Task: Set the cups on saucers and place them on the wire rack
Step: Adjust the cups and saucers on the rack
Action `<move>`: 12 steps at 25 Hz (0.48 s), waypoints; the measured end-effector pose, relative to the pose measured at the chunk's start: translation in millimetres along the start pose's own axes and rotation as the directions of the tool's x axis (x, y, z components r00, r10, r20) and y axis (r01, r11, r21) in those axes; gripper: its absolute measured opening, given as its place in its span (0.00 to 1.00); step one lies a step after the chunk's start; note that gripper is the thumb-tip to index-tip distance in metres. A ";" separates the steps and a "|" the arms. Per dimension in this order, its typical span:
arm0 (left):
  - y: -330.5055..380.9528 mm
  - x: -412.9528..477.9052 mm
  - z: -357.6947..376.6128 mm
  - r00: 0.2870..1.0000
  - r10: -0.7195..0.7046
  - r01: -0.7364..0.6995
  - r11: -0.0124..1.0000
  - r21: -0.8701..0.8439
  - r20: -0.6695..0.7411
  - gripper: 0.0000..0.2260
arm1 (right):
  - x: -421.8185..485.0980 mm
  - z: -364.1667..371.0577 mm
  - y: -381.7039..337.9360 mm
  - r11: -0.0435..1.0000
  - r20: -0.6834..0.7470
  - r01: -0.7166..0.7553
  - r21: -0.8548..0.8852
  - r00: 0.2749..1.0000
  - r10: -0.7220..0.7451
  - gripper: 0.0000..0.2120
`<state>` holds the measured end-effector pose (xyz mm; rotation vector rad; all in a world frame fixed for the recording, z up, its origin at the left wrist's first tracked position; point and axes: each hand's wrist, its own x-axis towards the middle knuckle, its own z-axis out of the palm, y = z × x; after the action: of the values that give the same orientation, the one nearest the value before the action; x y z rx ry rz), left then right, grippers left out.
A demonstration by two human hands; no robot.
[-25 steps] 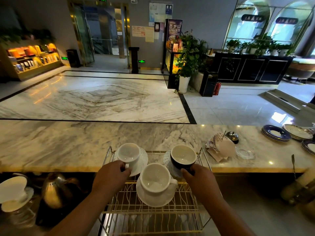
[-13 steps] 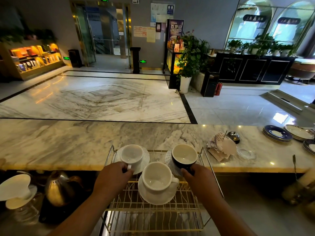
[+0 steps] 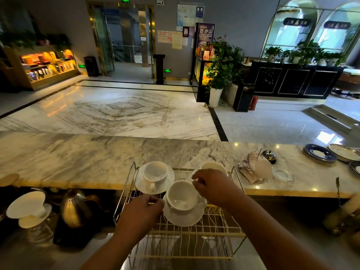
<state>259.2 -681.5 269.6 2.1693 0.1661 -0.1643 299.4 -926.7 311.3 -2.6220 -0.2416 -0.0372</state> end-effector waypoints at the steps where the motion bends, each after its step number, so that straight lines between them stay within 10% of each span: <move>1: 0.6 -6.7 3.4 0.997 -0.054 0.058 0.993 -0.099 0.048 0.08 | 6.8 1.7 -4.4 1.000 0.045 0.001 0.002 0.999 -0.001 0.14; 12: 10.2 -12.2 18.7 0.992 -0.042 0.064 0.981 -0.182 0.121 0.20 | 14.5 20.9 -7.6 0.988 0.108 -0.145 0.055 0.984 0.139 0.15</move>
<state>248.0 -703.4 269.5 1.9643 0.1653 -0.2943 311.9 -907.6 297.7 -2.5748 -0.0894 0.1536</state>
